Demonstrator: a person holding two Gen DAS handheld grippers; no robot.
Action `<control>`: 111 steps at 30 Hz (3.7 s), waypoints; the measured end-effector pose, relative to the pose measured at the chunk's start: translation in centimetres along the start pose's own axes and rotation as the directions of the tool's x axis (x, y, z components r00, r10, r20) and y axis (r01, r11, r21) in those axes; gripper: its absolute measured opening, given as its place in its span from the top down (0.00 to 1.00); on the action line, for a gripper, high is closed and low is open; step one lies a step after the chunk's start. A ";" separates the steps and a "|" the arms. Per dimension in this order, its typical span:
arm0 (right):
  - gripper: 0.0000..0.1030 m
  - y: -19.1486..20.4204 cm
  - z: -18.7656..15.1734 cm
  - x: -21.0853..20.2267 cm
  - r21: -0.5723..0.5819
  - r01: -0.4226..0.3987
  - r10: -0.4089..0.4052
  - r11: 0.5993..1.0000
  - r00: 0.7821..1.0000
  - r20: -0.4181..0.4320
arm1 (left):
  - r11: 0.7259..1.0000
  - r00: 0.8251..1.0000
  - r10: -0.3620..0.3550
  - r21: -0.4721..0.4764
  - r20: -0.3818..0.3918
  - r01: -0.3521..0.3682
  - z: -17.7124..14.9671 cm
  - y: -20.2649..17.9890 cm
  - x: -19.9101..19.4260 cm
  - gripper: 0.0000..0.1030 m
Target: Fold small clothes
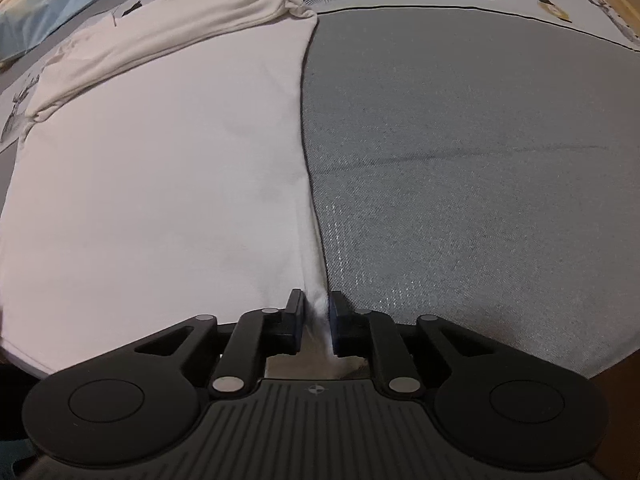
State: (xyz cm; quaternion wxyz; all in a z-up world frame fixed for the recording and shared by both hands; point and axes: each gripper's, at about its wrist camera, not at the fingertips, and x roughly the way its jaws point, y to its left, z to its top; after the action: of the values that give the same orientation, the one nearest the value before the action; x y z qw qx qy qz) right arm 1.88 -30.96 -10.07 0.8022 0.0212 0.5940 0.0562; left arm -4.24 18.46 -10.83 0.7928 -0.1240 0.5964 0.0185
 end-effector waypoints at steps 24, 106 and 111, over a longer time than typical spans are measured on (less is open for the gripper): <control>0.96 -2.7 0.2 -16.3 -0.056 -0.350 0.344 0.935 0.856 0.385 | 0.974 0.944 -0.187 0.176 0.270 0.143 -3.9 -2.3 -15.9 0.94; 0.48 -6.6 15.2 0.3 0.327 -0.259 0.128 0.909 0.919 0.372 | 0.992 0.972 -0.106 0.094 0.211 0.087 15.1 0.7 0.1 0.76; 0.43 -7.0 15.3 0.3 0.335 -0.286 0.155 0.898 0.917 0.369 | 0.985 0.976 -0.087 0.163 0.201 0.054 15.1 -0.8 1.3 0.62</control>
State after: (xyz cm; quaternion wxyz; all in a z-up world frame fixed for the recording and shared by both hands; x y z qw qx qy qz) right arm 17.02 -37.43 -6.55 0.8593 0.2542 0.4429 0.0269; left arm 10.48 20.80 -8.00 0.8582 -0.0800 0.5052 -0.0437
